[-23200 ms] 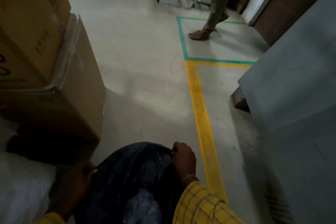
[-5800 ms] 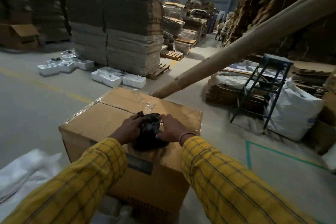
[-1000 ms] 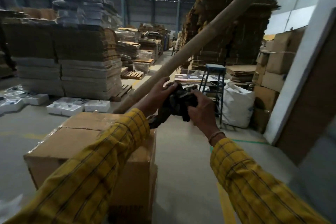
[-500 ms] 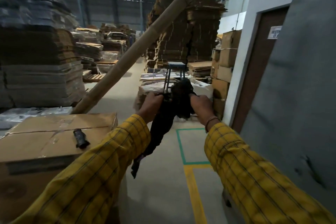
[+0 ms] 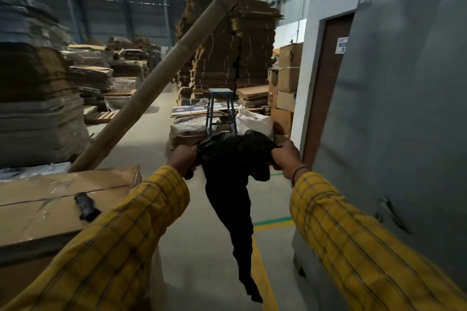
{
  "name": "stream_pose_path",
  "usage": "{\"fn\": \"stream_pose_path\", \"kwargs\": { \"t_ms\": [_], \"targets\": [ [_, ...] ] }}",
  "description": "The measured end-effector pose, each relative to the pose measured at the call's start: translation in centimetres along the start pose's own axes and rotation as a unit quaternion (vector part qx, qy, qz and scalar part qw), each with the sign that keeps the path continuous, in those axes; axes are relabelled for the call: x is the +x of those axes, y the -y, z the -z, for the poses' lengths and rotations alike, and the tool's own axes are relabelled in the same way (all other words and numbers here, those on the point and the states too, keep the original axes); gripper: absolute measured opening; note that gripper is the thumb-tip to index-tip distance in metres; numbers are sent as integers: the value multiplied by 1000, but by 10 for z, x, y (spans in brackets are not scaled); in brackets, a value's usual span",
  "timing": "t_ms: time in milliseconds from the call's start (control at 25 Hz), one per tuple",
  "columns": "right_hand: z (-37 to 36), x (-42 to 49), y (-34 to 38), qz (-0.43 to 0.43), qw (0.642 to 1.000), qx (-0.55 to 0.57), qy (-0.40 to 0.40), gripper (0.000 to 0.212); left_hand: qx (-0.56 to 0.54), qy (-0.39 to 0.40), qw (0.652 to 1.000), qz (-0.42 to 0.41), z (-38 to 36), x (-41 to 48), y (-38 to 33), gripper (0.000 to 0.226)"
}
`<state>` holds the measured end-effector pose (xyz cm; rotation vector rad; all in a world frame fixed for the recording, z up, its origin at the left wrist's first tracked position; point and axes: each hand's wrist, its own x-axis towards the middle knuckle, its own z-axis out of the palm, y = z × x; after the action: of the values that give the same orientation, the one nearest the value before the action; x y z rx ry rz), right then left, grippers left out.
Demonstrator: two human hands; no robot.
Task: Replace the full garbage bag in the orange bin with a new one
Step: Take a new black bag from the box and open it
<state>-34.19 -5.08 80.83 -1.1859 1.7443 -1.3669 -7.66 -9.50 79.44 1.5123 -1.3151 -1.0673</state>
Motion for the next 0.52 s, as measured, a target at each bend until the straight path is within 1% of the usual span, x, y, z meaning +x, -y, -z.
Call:
{"fn": "stream_pose_path", "kwargs": {
  "t_ms": [80, 120, 200, 240, 280, 320, 360, 400, 440, 480, 520],
  "targets": [
    [4, 1, -13, 0, 999, -37, -17, 24, -19, 43, 998, 35, -4, -1, 5, 31],
    [5, 0, -16, 11, 998, -49, -30, 26, -16, 55, 998, 40, -7, 0, 6, 28],
    [7, 2, -21, 32, 995, -66, -63, 26, 30, 53, 998, 24, -10, 18, 14, 29],
    [9, 2, -22, 42, 994, -66, -80, 28, 65, 33, 997, -1, -12, 35, 22, 32],
    [12, 1, -26, 59, 991, -77, -92, 31, 96, 5, 995, -19, -14, 40, 26, 40],
    [14, 2, -30, 87, 986, -109, -97, 34, 117, -27, 992, -25, -16, 38, 25, 48],
    [15, 3, -34, 125, 976, -154, -89, 36, 113, -60, 992, -20, -16, 23, 16, 53],
    [17, 3, -36, 168, 959, -216, -75, 37, 99, -96, 990, -1, -17, 17, 13, 58],
    [19, 6, -39, 214, 934, -280, -55, 38, 105, -114, 988, 14, -19, 14, 9, 63],
    [20, 8, -39, 261, 899, -350, -26, 37, 109, -125, 986, 17, -18, 16, 10, 65],
    [23, 10, -38, 296, 865, -405, 10, 35, 121, -106, 987, 3, -18, 17, 7, 58]
  ]
}}
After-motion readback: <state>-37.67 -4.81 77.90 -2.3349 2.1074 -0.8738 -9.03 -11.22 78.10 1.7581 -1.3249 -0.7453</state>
